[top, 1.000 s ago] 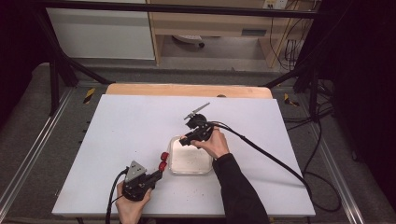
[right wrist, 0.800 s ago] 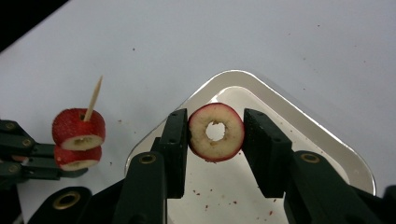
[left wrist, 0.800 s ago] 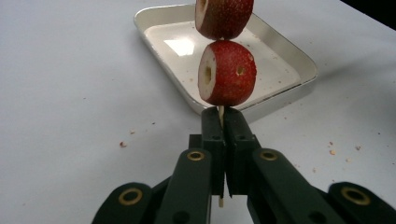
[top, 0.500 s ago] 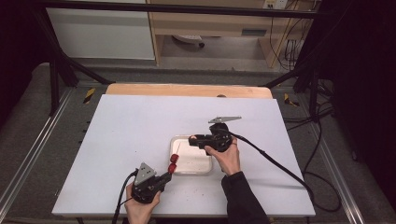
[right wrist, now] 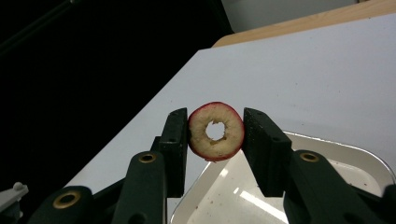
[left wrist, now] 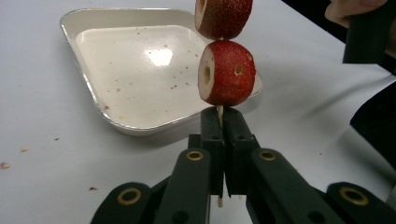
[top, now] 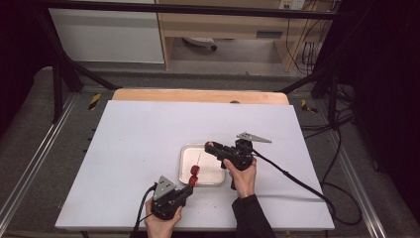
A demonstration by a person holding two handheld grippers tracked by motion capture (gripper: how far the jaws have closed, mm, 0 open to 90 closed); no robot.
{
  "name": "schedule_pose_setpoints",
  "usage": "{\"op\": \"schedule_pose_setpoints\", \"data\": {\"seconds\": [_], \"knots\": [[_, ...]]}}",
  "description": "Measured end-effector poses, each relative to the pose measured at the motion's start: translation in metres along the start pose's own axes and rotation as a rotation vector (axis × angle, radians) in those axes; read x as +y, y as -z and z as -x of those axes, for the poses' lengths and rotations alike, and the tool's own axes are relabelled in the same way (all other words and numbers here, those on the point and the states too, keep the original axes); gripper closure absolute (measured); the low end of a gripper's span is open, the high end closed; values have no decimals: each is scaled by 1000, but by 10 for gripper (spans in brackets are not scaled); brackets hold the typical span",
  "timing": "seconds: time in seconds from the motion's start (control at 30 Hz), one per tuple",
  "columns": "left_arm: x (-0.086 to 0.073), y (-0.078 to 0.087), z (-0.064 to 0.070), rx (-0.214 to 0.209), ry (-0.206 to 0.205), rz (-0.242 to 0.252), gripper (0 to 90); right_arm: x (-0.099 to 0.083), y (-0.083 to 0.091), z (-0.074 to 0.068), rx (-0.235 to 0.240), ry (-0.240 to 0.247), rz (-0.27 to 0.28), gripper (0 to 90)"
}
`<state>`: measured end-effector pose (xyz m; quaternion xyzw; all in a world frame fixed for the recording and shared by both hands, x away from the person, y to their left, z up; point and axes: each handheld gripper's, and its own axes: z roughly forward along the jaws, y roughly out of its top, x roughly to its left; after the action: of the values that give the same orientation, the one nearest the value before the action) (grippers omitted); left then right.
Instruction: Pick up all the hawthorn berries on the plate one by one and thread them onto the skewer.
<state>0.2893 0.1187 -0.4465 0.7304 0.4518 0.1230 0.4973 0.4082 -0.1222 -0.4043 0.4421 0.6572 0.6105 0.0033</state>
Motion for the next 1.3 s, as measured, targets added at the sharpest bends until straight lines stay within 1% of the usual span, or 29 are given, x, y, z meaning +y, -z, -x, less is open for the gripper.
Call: {"op": "schedule_pose_setpoints", "data": {"seconds": [0.07, 0.2, 0.3, 0.4, 0.57, 0.77, 1.1, 1.3], "knots": [[0, -2, 3, -4, 19, 1, 882, -2, 1, -1, 5, -9, 32, 621], [0, -6, 8, -9, 40, 5, 882, -3, 1, -5, 27, -27, 97, 621], [1, -8, 11, -14, 53, 19, 882, -4, 3, -8, 36, -37, 136, 621], [2, -10, 14, -17, 60, 26, 882, -5, 3, -10, 51, -47, 154, 621], [4, -13, 15, -24, 68, 27, 882, -7, 4, -12, 68, -44, 179, 621], [5, -12, 15, -31, 77, 34, 882, -7, 6, -13, 80, -40, 187, 621], [6, -11, 15, -28, 73, 41, 882, -8, 5, -14, 87, -37, 179, 621], [6, -12, 14, -26, 78, 41, 882, -10, 5, -13, 92, -37, 170, 621]]}}
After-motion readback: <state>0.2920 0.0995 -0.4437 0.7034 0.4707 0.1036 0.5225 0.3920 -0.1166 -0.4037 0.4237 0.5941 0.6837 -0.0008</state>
